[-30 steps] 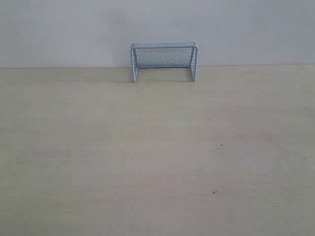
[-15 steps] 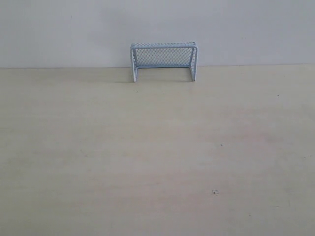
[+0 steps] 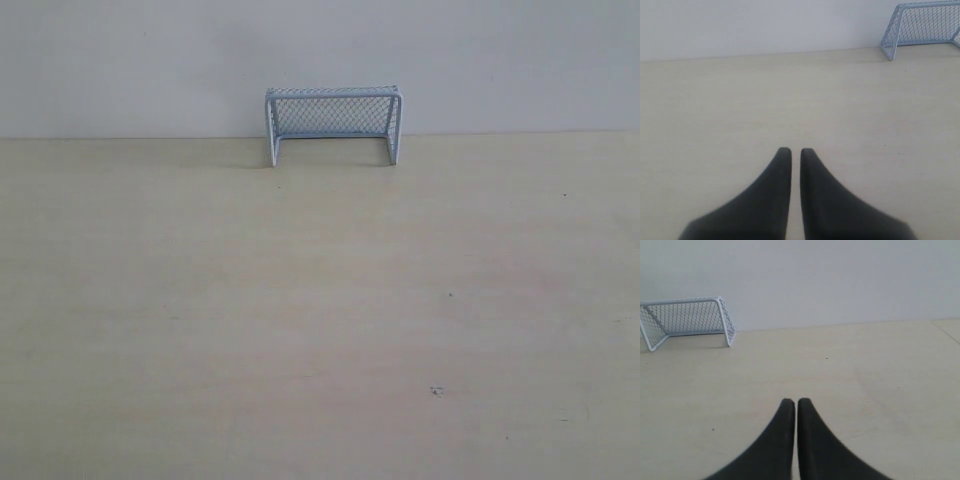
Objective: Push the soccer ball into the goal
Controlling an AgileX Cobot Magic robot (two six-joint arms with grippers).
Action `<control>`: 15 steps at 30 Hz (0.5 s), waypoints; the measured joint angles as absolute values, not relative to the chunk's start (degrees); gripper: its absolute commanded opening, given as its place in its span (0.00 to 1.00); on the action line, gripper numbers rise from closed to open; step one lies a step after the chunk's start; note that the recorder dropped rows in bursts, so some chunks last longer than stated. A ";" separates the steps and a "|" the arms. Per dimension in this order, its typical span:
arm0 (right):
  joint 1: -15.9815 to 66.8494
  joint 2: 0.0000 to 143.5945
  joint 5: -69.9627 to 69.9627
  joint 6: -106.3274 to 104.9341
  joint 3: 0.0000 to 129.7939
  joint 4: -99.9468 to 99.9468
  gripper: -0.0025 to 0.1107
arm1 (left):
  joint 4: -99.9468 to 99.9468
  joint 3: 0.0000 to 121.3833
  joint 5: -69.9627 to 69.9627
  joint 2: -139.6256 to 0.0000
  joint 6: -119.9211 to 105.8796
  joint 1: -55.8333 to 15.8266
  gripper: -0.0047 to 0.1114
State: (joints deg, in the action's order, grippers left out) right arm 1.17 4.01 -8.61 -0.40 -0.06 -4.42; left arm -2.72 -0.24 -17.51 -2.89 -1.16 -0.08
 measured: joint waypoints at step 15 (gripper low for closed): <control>1.17 2.80 -8.71 0.62 -0.06 -7.49 0.02 | -2.72 -0.24 -17.51 -2.89 -1.16 -0.08 0.09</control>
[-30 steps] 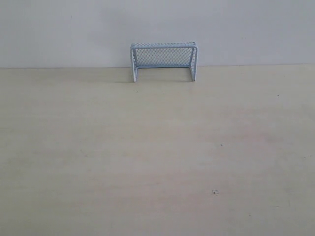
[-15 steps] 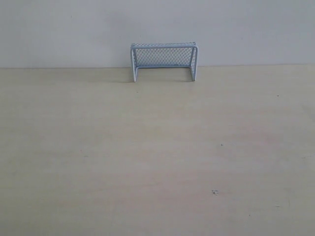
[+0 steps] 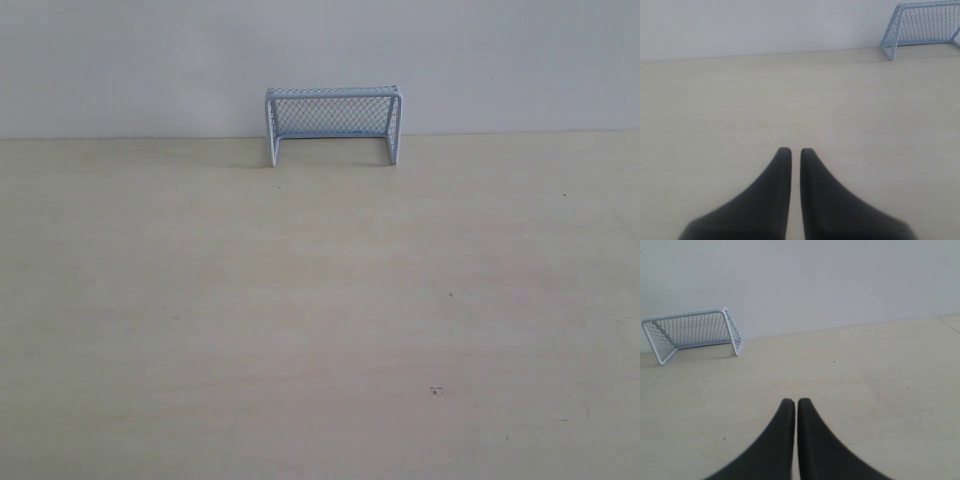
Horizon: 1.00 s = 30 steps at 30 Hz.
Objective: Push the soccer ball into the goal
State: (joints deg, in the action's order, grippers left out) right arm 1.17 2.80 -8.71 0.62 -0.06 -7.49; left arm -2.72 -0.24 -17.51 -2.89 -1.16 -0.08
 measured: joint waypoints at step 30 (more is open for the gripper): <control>2.75 1.60 -18.78 -2.74 -0.06 -3.16 0.02 | -2.72 -0.24 -17.51 -2.89 -1.16 -0.08 0.09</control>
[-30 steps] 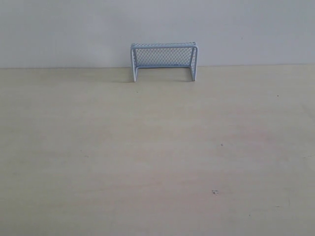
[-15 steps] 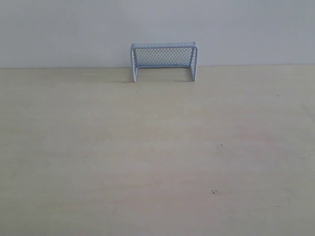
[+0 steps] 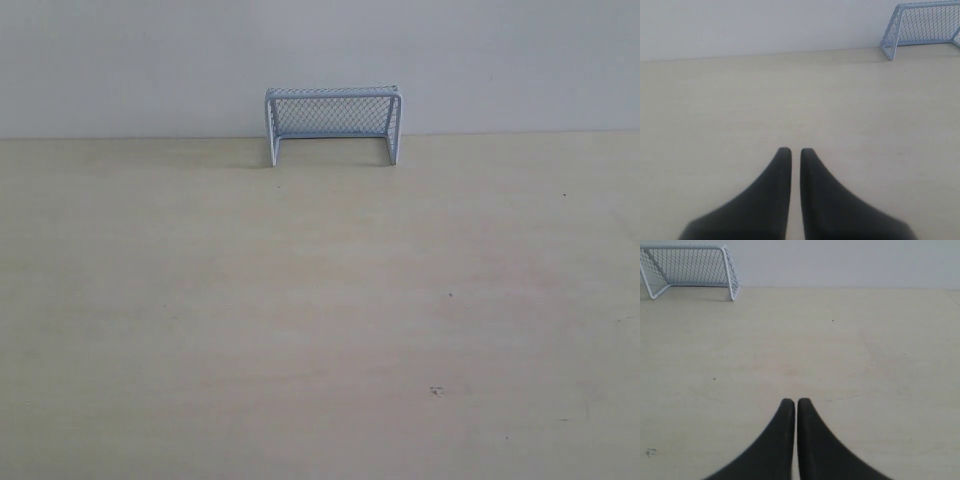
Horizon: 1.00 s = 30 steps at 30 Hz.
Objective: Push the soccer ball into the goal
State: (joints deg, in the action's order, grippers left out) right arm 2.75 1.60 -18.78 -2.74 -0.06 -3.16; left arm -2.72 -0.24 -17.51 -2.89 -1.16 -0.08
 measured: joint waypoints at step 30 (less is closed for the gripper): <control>1.08 1.17 -19.20 -1.02 -0.06 -2.33 0.02 | -2.72 -0.24 -17.51 -2.89 -1.16 -0.08 0.09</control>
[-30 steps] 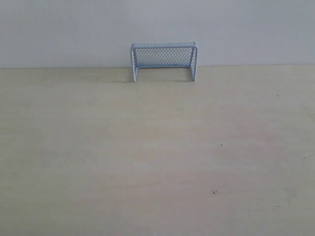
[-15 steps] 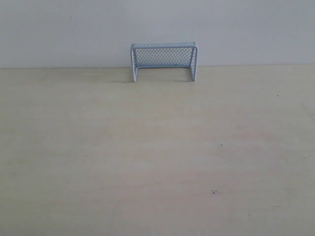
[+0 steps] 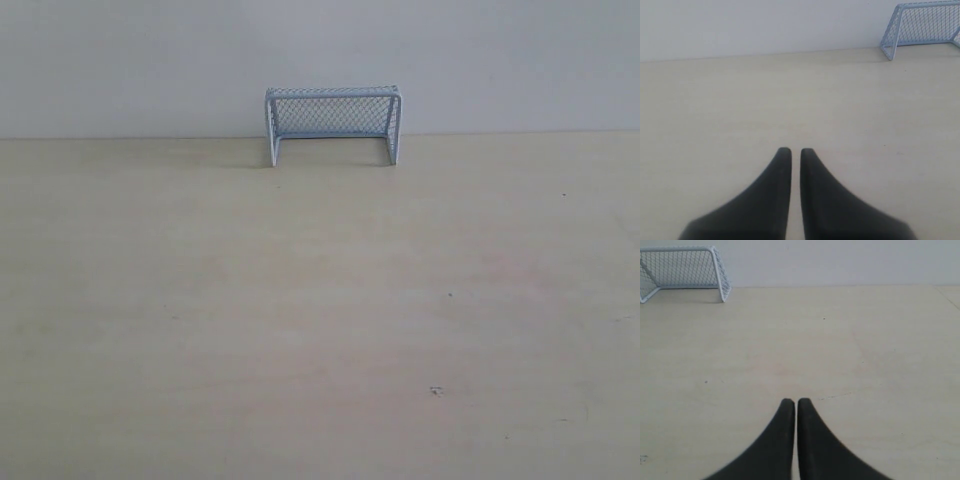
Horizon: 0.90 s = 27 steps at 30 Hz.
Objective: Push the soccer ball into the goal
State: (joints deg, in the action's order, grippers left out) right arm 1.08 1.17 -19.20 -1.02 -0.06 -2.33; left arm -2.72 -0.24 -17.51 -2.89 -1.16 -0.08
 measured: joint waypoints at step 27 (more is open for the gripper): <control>0.60 0.36 -20.60 -0.83 -0.06 -2.33 0.02 | -2.72 -0.24 -17.31 -2.89 -1.16 -0.08 0.09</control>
